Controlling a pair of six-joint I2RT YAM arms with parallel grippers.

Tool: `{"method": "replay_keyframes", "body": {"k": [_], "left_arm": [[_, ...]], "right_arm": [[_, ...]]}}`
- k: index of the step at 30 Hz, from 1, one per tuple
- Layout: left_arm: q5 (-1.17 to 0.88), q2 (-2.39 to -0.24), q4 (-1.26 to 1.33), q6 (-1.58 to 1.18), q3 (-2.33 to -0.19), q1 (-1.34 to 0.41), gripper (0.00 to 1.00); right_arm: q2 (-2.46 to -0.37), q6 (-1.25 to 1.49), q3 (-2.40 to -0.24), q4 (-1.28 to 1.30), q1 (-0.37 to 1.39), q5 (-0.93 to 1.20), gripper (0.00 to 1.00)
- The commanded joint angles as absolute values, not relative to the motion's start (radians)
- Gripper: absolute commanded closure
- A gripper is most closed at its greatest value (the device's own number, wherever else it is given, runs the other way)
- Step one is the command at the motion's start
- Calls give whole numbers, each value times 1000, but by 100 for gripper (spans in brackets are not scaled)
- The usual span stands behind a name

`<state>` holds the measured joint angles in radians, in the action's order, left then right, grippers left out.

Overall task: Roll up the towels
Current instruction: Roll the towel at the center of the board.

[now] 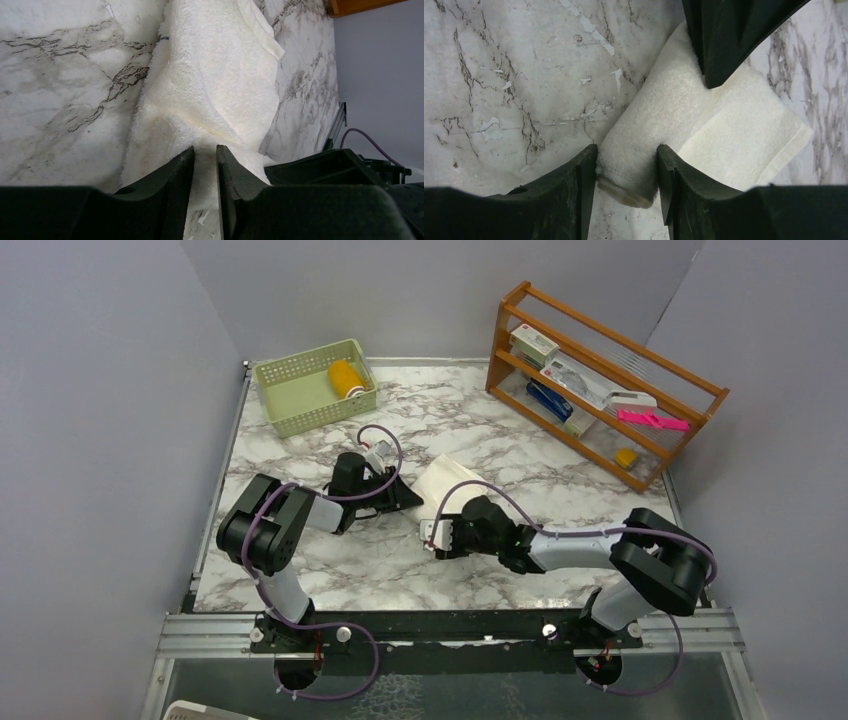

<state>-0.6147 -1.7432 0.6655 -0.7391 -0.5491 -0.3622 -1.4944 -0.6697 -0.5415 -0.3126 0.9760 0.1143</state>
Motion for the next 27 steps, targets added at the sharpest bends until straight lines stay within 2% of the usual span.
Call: {"method": "replay_keyframes", "body": {"k": [1, 4, 9, 12, 16, 23, 27], "left_arm": [[-510, -1812, 449, -657, -521, -362, 71], [-500, -1798, 436, -663, -529, -362, 71], [-496, -1710, 365, -678, -574, -352, 71], [-481, -1585, 249, -680, -631, -324, 59], [-451, -1431, 89, -649, -742, -274, 52], [-510, -1352, -28, -622, -799, -236, 50], [-544, -1326, 19, -644, -729, -236, 50]], "right_arm": [[-1552, -655, -584, -259, 982, 124, 61], [-1565, -596, -609, -229, 984, 88, 76], [-1529, -446, -625, -217, 982, 53, 88], [-1509, -336, -664, -167, 976, 89, 91], [-1462, -129, -658, -203, 954, 179, 99], [-1364, 267, -421, -617, 876, 166, 99], [-1352, 512, -335, -700, 798, 134, 99]]}}
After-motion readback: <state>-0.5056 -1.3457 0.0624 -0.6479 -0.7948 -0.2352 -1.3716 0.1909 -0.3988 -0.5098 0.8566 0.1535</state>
